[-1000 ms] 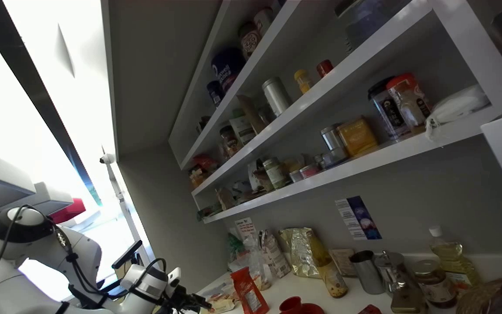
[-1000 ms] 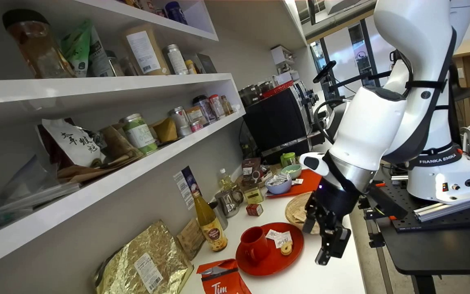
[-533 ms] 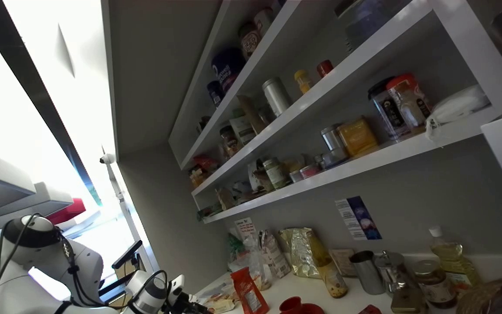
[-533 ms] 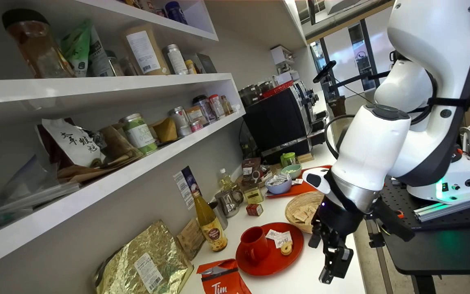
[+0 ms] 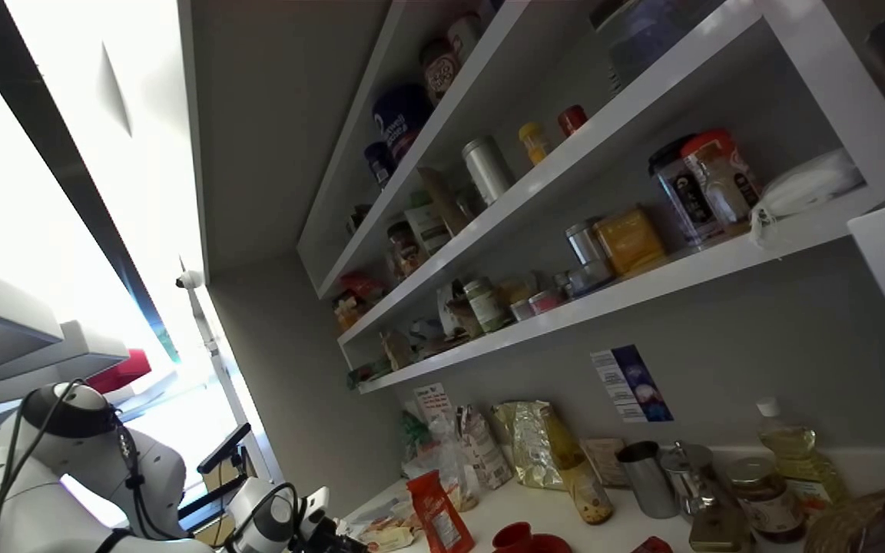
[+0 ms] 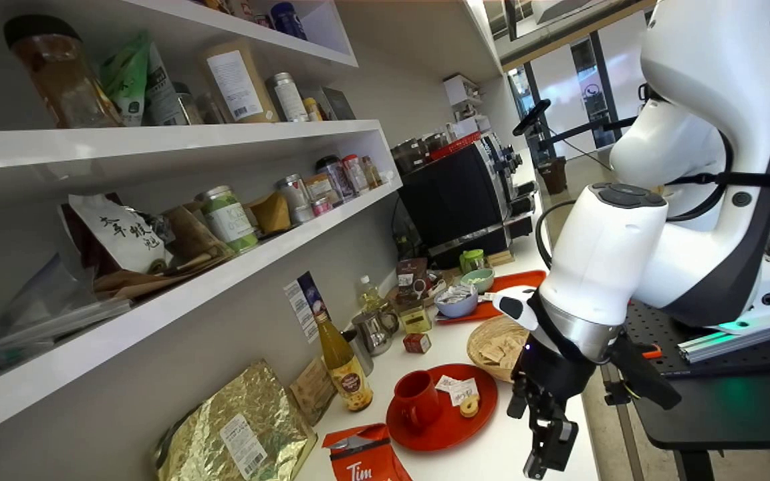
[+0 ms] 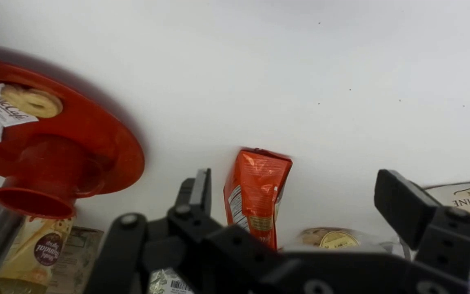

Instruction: Put the pack on the shelf

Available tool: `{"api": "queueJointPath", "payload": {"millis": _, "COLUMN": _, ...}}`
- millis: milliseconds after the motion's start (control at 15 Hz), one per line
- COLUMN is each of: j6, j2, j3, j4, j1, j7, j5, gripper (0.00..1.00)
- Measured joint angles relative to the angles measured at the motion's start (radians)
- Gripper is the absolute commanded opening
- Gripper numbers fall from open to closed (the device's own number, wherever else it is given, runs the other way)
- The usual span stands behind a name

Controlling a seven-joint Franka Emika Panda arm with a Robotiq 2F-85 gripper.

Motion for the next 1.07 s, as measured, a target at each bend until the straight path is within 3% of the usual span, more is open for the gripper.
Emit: {"api": "queueJointPath", "payload": {"millis": 1067, "j6": 0.000, "j2": 0.004, "j3": 0.020, "j4": 0.007, "j1": -0.018, "j7": -0.011, "j5": 0.012, "gripper": 1.00}}
